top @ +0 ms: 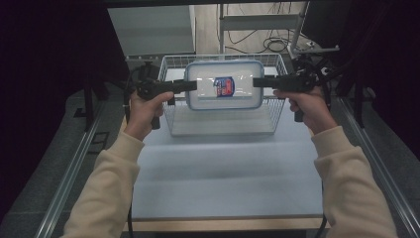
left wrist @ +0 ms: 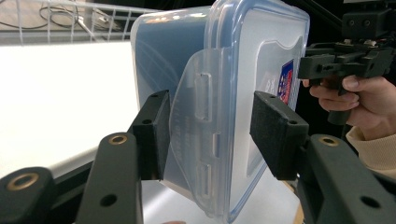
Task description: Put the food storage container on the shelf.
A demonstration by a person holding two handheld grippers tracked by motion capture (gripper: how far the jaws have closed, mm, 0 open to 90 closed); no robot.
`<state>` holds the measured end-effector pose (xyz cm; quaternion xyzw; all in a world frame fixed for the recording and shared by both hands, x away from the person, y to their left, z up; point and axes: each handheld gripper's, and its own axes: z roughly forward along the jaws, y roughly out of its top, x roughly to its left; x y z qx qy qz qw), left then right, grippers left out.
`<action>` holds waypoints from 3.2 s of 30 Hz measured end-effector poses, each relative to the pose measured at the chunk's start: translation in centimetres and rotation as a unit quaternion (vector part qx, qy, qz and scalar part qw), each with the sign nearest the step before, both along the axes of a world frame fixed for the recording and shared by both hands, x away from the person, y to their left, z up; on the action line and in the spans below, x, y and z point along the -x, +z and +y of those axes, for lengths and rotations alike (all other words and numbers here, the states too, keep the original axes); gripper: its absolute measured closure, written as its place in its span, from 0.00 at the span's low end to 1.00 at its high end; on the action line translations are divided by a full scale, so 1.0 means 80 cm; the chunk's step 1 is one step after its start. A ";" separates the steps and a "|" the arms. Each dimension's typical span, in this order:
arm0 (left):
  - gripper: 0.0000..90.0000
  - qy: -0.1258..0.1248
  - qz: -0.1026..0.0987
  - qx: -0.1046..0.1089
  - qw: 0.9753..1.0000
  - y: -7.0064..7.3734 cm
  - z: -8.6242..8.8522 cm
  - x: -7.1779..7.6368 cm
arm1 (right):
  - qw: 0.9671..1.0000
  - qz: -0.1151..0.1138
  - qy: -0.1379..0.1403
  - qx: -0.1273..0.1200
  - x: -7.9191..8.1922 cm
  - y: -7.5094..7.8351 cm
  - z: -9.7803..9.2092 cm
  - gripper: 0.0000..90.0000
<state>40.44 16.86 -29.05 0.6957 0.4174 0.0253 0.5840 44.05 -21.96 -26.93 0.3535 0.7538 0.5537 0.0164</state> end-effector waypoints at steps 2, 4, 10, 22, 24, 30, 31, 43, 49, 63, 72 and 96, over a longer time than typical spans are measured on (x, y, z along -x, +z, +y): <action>0.54 0.005 0.004 0.002 1.000 0.007 0.000 -0.018 | 1.000 0.006 -0.003 -0.003 -0.020 0.008 0.000 0.58; 0.54 0.006 0.007 0.006 1.000 0.009 0.001 -0.031 | 1.000 0.010 -0.007 -0.004 -0.033 0.012 0.002 0.58; 0.54 0.016 0.027 0.006 0.999 0.002 0.002 -0.063 | 1.000 0.027 -0.010 -0.007 -0.075 0.009 0.005 0.58; 0.54 0.019 0.081 0.013 0.996 -0.023 0.007 -0.106 | 0.996 0.091 -0.022 0.004 -0.121 -0.017 0.012 0.57; 0.54 0.021 0.093 0.025 0.995 -0.026 0.008 -0.115 | 0.995 0.099 -0.032 -0.003 -0.127 -0.019 0.012 0.56; 0.54 0.025 0.116 0.046 0.992 -0.030 0.011 -0.135 | 0.992 0.116 -0.047 -0.012 -0.137 -0.022 0.012 0.56; 0.53 0.028 0.120 0.053 0.991 -0.031 0.011 -0.138 | 0.992 0.118 -0.049 -0.015 -0.139 -0.023 0.013 0.56; 0.48 0.065 0.152 0.049 0.985 -0.044 0.012 -0.168 | 0.985 0.129 -0.115 0.017 -0.147 -0.030 0.030 0.56; 0.40 0.072 0.140 0.046 0.986 -0.042 0.008 -0.167 | 0.985 0.116 -0.125 -0.006 -0.138 -0.029 0.026 0.54; 0.24 0.052 0.044 -0.020 0.997 -0.008 0.011 -0.079 | 0.997 0.025 -0.063 0.026 -0.061 -0.020 -0.002 0.35; 0.24 0.032 0.016 -0.071 0.997 -0.028 0.004 0.000 | 0.998 -0.023 -0.049 0.040 0.010 -0.043 -0.029 0.33; 0.29 -0.031 0.040 -0.075 0.996 -0.199 -0.012 0.130 | 0.997 -0.021 -0.006 0.071 0.136 -0.201 -0.060 0.29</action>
